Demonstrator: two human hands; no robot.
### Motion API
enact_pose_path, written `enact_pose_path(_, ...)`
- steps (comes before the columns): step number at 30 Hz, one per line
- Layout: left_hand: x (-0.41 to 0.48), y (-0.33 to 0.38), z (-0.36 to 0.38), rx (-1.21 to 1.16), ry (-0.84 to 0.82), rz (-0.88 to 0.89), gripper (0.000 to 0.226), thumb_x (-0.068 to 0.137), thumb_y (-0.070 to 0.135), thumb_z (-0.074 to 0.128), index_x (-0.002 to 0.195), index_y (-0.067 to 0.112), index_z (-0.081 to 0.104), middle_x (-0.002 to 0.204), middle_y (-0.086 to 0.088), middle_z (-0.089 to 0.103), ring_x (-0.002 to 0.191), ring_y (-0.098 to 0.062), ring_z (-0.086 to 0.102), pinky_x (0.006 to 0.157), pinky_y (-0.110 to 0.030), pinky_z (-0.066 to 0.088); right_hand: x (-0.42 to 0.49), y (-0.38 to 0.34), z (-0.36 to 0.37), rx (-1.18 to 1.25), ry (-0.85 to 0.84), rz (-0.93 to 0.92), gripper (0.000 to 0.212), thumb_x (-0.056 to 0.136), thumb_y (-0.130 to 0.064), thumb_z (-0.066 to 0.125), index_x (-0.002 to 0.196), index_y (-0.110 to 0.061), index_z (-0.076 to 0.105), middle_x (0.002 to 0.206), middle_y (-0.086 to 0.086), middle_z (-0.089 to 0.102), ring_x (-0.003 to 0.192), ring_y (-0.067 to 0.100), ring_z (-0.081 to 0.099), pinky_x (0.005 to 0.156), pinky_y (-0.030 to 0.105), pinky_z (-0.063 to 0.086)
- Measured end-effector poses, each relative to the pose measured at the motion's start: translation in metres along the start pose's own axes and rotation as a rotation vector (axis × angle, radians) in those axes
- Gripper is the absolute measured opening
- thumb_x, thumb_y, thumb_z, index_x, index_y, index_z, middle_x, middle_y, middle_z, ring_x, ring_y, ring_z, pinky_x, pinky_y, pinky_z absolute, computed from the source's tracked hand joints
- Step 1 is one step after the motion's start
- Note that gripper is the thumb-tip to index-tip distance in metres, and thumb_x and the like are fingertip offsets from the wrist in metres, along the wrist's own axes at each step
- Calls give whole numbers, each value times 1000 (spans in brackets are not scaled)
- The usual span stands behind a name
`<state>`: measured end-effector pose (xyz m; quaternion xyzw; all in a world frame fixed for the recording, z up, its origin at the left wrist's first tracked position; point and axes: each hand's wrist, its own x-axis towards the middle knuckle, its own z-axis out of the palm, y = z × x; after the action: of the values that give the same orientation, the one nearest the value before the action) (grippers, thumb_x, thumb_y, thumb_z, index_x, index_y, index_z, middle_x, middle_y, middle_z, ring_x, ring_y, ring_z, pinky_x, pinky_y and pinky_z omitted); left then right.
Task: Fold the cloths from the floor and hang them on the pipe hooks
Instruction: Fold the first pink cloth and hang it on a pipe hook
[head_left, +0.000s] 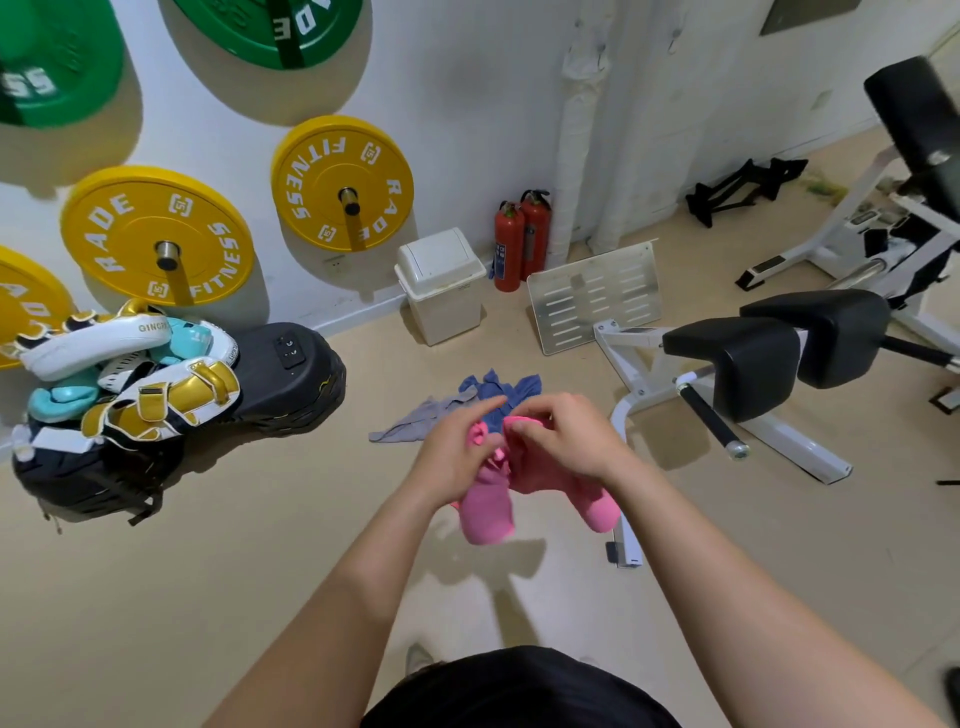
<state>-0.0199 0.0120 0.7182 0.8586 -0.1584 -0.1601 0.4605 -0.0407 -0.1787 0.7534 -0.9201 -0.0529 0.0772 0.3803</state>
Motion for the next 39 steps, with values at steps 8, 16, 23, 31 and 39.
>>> enact_pose_path(8, 10, 0, -10, 138, 208, -3, 9, 88, 15, 71, 96, 17, 76, 90, 4, 63, 88, -14, 57, 80, -27, 41, -13, 16, -15, -30, 58, 96, 22, 86, -38, 72, 77, -18, 70, 65, -7, 62, 64, 8, 53, 60, 32, 40)
enact_pose_path(16, 15, -10, -38, 226, 193, -61, 12, 89, 16, 71, 98, 18, 77, 84, 11, 57, 87, -15, 60, 75, -22, 38, -26, 40, -23, 17, 11, 196, 13, 94, -24, 65, 84, -26, 73, 76, -14, 68, 73, 8, 61, 68, 27, 46)
enact_pose_path(23, 9, -12, -43, 61, 373, -242, 41, 81, 13, 74, 121, 19, 65, 89, -2, 68, 79, -14, 61, 75, -19, 44, -29, 49, -23, 47, 170, 320, 12, 83, -24, 76, 79, -20, 67, 64, -2, 65, 61, 13, 58, 59, 29, 45)
enact_pose_path(31, -11, 5, -5, -232, 210, -196, 24, 94, 1, 58, 110, 17, 51, 93, 9, 72, 77, -2, 66, 70, -11, 45, -32, 12, -6, 197, 57, 234, 17, 91, -10, 62, 84, -21, 74, 66, -3, 68, 55, 5, 56, 69, 29, 51)
enact_pose_path(39, -29, 31, 17, -493, 205, -135, 19, 97, 3, 56, 101, 17, 44, 102, 1, 77, 100, -14, 73, 96, -35, 51, -45, -7, -10, 393, -65, 154, 27, 83, 0, 68, 97, -20, 78, 75, 8, 74, 70, 12, 65, 77, 39, 57)
